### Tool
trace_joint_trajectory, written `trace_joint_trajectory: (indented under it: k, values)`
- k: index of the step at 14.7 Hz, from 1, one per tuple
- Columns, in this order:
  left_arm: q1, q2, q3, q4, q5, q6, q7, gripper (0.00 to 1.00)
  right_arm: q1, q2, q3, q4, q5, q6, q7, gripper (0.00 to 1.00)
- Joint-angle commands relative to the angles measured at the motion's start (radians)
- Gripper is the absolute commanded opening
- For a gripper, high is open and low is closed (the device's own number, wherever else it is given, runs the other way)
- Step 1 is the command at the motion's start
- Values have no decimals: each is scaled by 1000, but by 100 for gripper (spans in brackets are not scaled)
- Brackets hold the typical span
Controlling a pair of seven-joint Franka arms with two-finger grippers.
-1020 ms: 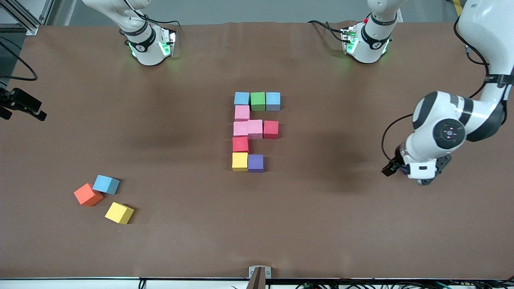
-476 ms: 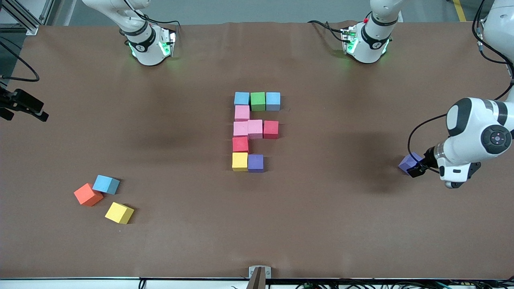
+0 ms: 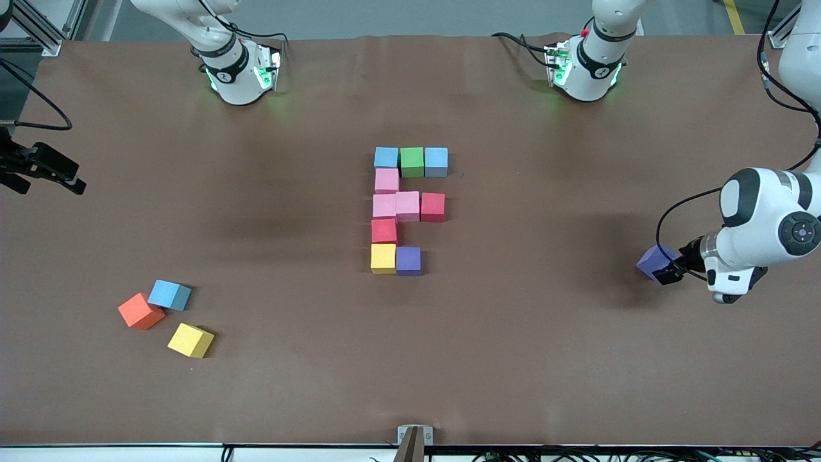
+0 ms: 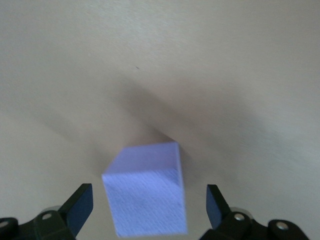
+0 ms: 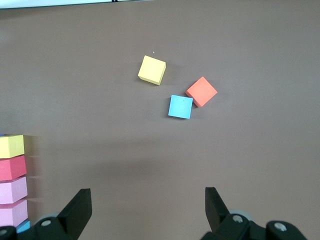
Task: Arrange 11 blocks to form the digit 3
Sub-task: 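Grasp the second purple block with the left gripper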
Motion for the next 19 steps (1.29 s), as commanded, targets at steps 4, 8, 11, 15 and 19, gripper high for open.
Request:
trace_joint_trajectory:
  k: [4,8,11,15,19]
  values:
    - [-2,45,14,25,65,-5,9,100,6,-1,-3,4,-9,-11,-7,100]
    - [-5,61,12,26,56,-2,3,94,6,-1,-3,4,-9,-13,-4,100]
    - [-12,65,11,28,52,-2,2,62,9,-1,-3,4,-9,-13,-5,100]
    - [-25,56,-32,80,-80,-6,-72,17,4,1,-3,4,-9,-13,-5,100]
    - [-139,62,-61,141,-102,-11,-312,15,7,7,-3,6,-9,-10,-5,100]
